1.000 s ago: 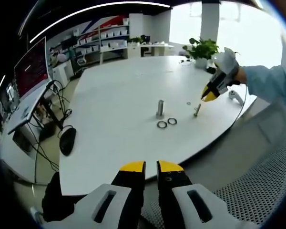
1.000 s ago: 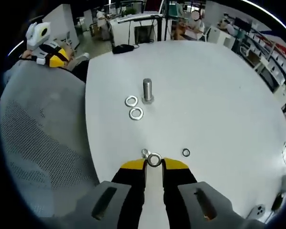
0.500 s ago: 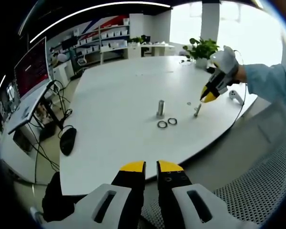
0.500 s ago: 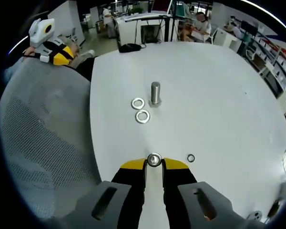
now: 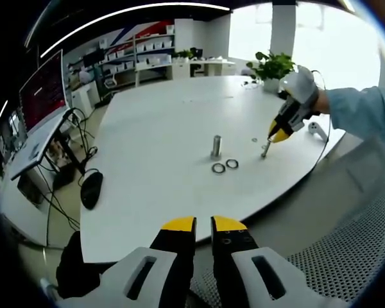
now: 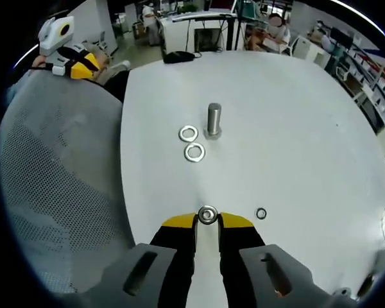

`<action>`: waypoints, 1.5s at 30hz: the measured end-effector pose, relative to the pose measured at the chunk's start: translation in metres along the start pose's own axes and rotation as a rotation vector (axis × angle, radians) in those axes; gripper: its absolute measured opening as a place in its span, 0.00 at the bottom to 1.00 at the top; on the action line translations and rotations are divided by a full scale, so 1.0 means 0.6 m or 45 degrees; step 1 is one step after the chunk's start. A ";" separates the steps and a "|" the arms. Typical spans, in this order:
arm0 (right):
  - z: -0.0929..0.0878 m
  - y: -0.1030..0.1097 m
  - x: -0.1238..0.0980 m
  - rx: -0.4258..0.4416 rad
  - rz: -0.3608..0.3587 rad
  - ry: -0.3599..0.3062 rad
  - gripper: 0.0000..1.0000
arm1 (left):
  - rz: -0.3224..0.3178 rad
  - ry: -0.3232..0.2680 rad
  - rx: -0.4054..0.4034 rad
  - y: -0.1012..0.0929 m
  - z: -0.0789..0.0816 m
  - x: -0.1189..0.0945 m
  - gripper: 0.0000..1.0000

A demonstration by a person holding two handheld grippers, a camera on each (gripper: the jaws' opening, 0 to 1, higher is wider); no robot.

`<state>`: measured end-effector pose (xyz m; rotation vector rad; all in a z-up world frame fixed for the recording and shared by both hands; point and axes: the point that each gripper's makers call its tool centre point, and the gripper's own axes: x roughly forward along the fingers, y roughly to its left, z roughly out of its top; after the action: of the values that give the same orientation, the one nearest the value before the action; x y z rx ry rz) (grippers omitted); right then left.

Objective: Place the washer onto the threaded stud by aligning its center hole with the stud, sliding it down to the base, and recovering from edge contact or off-axis alignment until the washer reaches the visible bottom stop.

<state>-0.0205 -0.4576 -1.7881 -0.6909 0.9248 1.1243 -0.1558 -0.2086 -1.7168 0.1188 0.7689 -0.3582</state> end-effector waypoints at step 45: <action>-0.044 0.006 0.074 -0.051 0.106 0.166 0.14 | -0.004 0.017 0.001 0.000 -0.004 0.001 0.07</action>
<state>-0.0240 -0.4593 -1.8400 -0.7713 1.0520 1.1842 -0.1571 -0.2084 -1.7186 0.1212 0.7825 -0.3610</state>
